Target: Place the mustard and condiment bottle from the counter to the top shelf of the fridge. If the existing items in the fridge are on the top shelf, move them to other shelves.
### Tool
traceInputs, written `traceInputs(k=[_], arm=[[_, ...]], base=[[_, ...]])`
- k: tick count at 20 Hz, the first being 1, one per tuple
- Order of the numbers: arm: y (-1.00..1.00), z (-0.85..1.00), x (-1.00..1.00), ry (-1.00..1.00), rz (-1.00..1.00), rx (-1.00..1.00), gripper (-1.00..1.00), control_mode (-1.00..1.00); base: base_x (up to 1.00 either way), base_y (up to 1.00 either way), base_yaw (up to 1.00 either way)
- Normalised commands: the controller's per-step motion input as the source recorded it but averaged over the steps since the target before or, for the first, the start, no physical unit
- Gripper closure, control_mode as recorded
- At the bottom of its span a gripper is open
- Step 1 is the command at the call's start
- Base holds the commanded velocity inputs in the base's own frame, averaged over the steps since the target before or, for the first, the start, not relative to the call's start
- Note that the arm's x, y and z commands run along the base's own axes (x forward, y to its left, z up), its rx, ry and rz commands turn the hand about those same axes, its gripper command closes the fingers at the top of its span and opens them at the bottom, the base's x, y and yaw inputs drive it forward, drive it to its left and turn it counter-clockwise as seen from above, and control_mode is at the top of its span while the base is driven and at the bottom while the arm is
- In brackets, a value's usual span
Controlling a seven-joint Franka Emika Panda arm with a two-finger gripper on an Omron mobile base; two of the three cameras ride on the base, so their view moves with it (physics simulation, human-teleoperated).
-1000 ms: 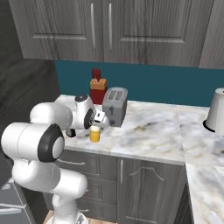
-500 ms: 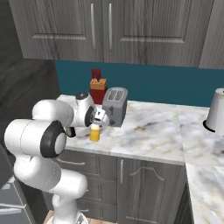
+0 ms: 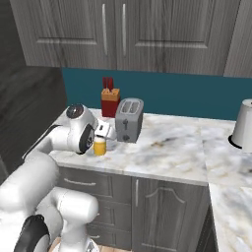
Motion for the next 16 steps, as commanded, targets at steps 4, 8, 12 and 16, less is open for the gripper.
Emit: traceInputs(k=[4, 8, 12, 16], arm=[[0.00, 1.00, -1.00, -0.03, 0.00, 0.00, 1.00, -1.00], [0.00, 1.00, -1.00, 0.00, 0.00, 0.00, 1.00, -1.00], [0.00, 1.00, -1.00, 0.00, 0.00, -0.01, 1.00, -1.00], [0.00, 1.00, -1.00, 0.00, 0.00, -0.03, 1.00, -1.00]], base=[[0.00, 0.00, 0.00], [0.00, 0.00, 0.00], [0.00, 0.00, 0.00], [0.00, 0.00, 0.00]])
